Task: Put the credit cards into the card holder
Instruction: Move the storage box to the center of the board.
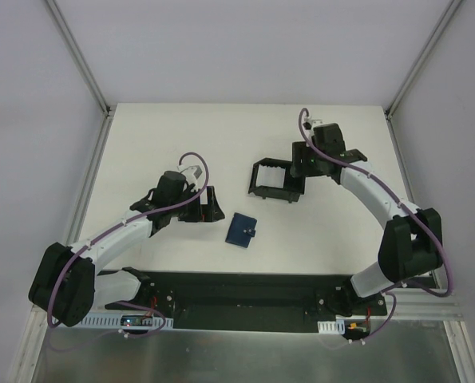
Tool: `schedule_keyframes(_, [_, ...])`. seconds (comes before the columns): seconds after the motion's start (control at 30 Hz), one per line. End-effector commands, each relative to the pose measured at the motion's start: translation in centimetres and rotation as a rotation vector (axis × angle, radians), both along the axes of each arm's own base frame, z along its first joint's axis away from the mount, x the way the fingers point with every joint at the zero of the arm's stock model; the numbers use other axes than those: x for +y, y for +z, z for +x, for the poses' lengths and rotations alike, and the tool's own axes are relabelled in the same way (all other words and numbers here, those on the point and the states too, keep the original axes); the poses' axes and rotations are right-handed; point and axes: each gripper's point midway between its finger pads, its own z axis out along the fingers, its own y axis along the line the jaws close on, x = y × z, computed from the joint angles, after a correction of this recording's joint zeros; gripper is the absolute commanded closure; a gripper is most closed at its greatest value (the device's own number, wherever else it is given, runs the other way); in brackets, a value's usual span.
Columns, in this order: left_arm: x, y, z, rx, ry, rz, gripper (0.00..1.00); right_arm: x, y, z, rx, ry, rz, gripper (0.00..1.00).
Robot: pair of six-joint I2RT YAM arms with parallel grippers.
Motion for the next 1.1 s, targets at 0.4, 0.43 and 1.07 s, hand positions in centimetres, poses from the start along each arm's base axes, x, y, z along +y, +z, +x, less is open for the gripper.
schedule_keyframes(0.4, [-0.7,1.3,0.6,-0.026,-0.029,-0.030,0.01,-2.3,-4.4,1.2,0.171,-0.107,-0.021,0.50])
schedule_keyframes(0.43, [-0.7,1.4,0.6,-0.027,-0.029,-0.030,0.01,-2.3,-4.5,1.3,0.173,-0.094,-0.028,0.52])
schedule_keyframes(1.07, [-0.9,0.7,0.6,-0.002,-0.042,-0.024,0.01,-2.1,-5.2,4.1,0.161,0.041,-0.124,0.74])
